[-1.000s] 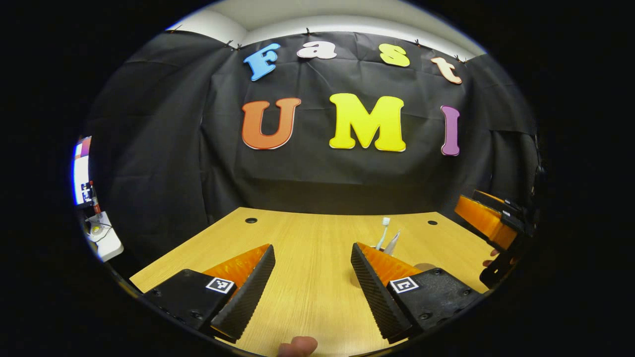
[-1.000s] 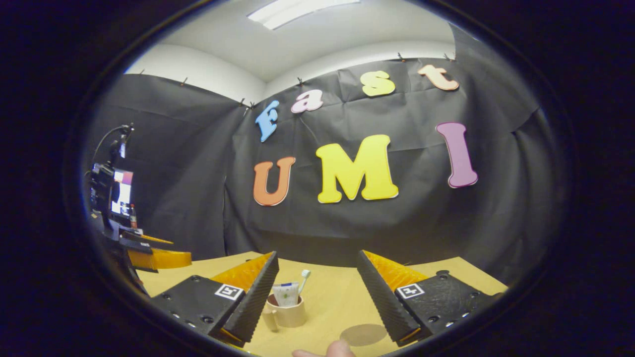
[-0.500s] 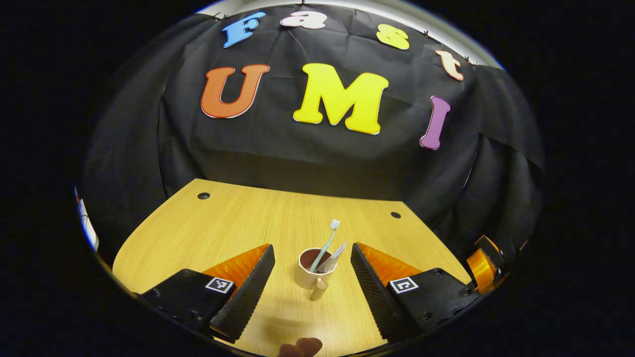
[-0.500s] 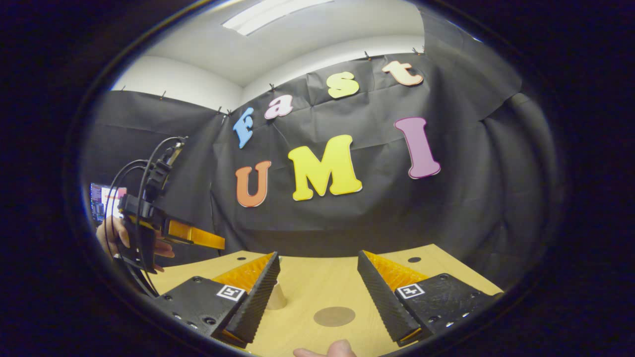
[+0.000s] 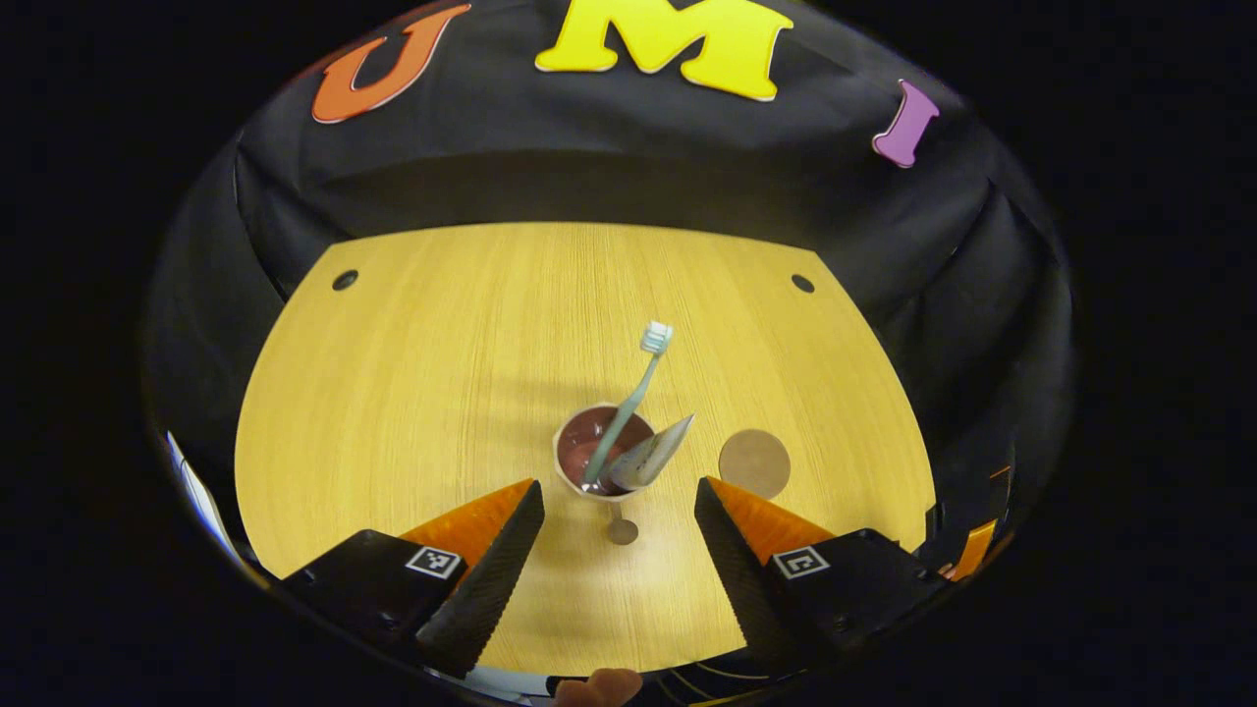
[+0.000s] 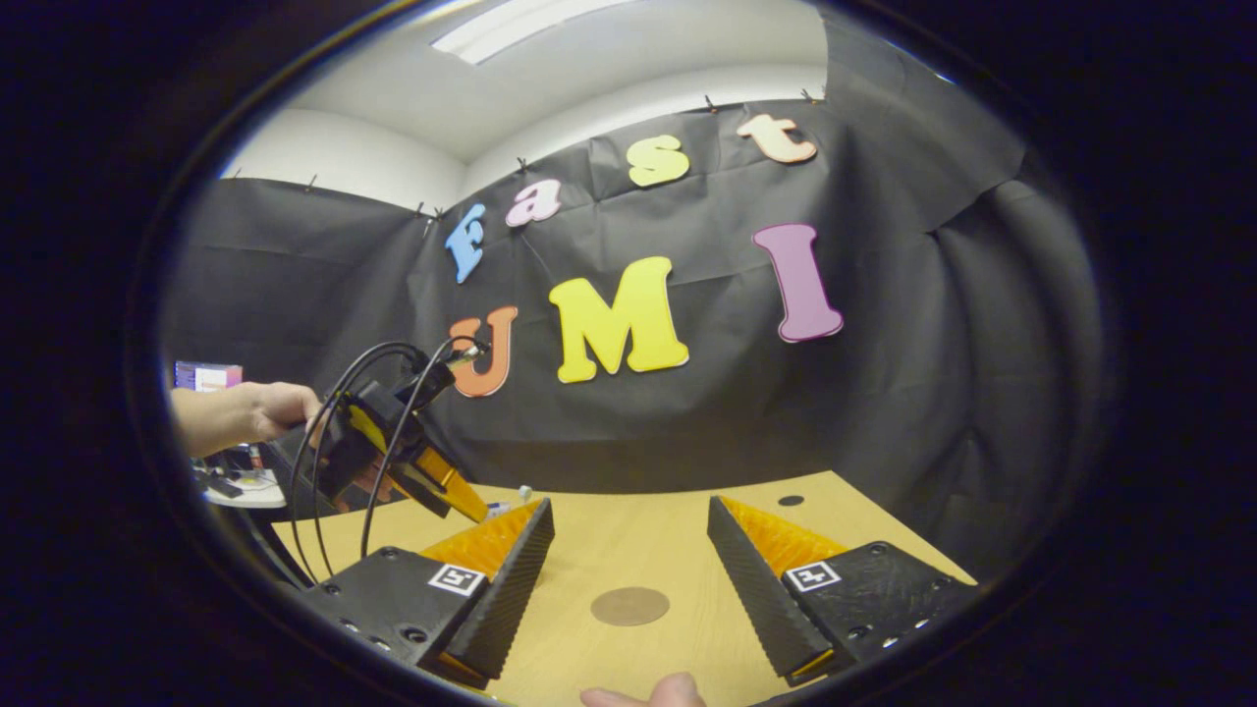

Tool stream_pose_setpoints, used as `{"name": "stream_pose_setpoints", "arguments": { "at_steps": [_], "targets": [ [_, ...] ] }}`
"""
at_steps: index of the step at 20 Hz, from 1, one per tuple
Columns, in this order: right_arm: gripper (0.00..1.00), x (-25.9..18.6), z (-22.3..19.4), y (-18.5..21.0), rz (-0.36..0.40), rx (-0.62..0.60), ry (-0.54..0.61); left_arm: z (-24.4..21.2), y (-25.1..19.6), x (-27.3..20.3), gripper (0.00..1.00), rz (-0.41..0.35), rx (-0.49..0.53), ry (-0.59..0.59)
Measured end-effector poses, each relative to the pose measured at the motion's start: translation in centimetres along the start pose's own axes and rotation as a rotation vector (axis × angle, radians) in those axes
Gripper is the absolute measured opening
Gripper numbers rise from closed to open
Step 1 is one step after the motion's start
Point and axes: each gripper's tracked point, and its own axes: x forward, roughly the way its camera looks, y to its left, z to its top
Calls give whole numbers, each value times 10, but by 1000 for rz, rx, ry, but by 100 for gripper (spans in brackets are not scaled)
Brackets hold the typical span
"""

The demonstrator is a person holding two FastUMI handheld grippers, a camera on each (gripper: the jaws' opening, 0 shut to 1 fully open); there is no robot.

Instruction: Put the toothbrush and toothpaste on the desktop into the cup, then pick up the cup and place it on the coaster on the desktop.

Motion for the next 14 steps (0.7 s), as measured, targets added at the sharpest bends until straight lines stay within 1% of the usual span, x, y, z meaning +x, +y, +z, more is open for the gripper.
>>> {"name": "stream_pose_setpoints", "arguments": {
  "at_steps": [1, 2, 3, 6, 10, 12, 14],
  "targets": [
    [95, -2, -4, -1, -1, -1, 9, -4, 1, 8, 99, 4, -5, 36],
    [91, -4, -7, -2, -4, -4, 16, -11, 4, 16, 99, 18, -15, 75],
    [95, -5, -10, -4, -6, -7, 24, -15, 6, 25, 99, 22, -23, 105],
    [95, -9, -24, -12, -19, 13, 55, -34, 7, 53, 99, 41, -36, 197],
    [95, -15, -35, -29, -48, 23, 78, -45, 15, 68, 100, 80, -46, 271],
    [95, -17, -37, -36, -55, 45, 83, -45, 15, 69, 100, 87, -50, 288],
    [95, -17, -38, -44, -69, 64, 79, -41, 19, 68, 100, 110, -33, 296]
  ]
}}
